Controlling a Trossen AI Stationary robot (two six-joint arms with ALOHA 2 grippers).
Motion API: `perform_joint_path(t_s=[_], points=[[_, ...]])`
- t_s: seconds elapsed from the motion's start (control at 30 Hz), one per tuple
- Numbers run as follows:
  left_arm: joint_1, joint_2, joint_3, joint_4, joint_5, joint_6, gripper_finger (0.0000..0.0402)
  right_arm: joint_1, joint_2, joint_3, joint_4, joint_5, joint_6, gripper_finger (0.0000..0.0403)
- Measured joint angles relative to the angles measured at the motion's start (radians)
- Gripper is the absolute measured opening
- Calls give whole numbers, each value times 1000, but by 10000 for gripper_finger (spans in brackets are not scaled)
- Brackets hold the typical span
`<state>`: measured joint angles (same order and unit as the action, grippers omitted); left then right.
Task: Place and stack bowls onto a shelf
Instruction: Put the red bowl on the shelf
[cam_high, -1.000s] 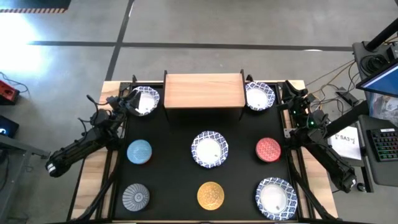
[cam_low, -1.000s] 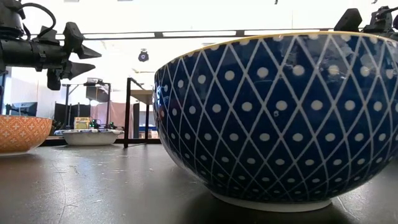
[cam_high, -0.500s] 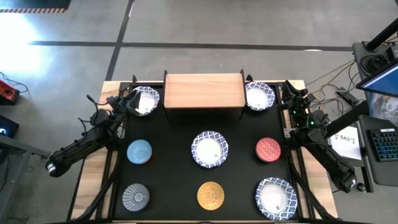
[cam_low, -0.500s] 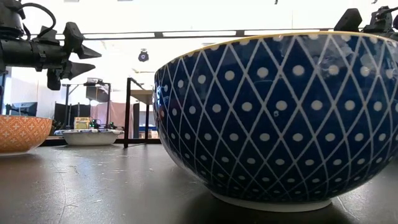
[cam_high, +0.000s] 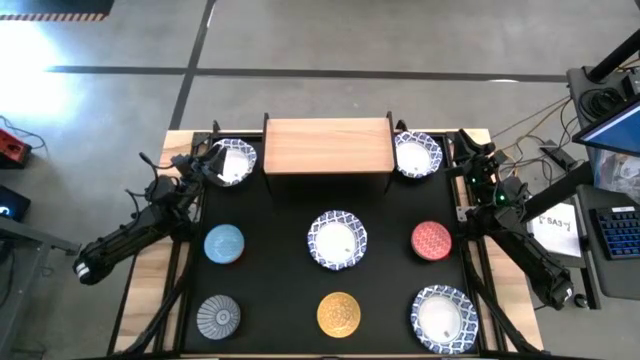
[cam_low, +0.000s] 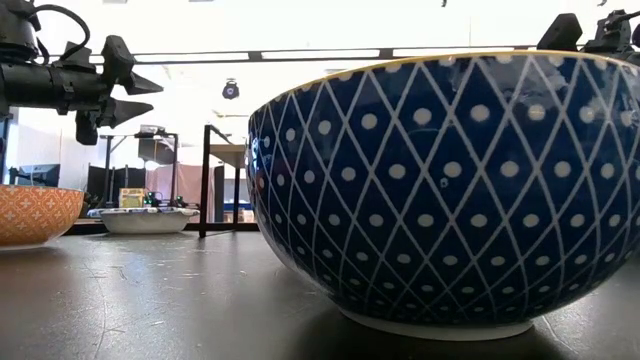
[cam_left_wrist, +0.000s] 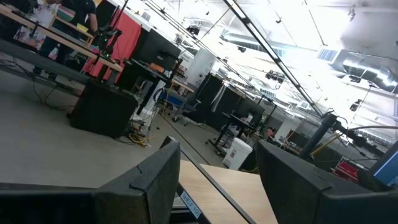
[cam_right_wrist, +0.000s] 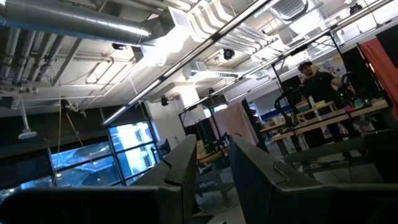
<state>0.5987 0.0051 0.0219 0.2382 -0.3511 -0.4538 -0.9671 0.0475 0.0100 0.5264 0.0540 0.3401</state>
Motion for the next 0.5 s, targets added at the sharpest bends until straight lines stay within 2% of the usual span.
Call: perform_joint_path(t_s=[0.5], points=[[0, 0, 0, 0, 0, 0, 195, 0, 0, 0, 3, -2, 66, 86]])
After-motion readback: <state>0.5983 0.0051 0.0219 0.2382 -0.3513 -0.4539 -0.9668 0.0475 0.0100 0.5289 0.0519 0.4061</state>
